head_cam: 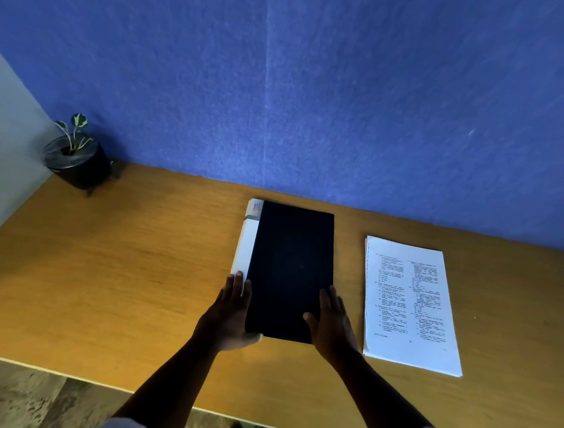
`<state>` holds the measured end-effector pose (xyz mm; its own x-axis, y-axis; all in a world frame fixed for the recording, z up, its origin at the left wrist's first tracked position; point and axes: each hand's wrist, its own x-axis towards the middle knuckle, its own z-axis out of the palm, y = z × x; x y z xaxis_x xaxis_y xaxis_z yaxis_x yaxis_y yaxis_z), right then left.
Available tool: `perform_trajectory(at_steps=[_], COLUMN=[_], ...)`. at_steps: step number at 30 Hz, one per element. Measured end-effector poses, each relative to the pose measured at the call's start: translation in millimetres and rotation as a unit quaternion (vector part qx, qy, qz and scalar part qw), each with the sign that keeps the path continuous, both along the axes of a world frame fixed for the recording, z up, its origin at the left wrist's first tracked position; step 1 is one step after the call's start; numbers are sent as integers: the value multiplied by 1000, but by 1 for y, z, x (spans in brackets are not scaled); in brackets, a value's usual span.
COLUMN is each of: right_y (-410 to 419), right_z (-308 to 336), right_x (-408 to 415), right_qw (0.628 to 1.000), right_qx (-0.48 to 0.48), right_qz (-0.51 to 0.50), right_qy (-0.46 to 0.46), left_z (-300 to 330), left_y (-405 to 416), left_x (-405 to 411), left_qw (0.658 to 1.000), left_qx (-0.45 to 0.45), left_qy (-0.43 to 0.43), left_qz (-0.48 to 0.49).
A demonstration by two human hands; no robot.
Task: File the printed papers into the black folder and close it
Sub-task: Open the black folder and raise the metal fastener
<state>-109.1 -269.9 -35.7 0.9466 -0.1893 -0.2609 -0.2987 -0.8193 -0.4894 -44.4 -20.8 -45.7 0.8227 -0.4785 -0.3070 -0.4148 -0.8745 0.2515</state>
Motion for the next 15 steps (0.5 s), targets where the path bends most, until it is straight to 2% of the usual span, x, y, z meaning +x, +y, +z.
perform_trajectory(at_steps=[6,15], right_y=[-1,5], right_z=[19,50], right_x=[4,-4], right_qw=[990,982], right_qx=[92,88], right_qz=[-103,-106], right_qy=[-41,-129], left_z=[4,28], left_y=[3,-1], left_x=[-2,-3], left_qw=[1000,999], left_qx=[-13,2], left_qy=[25,20], left_qz=[-8,-43])
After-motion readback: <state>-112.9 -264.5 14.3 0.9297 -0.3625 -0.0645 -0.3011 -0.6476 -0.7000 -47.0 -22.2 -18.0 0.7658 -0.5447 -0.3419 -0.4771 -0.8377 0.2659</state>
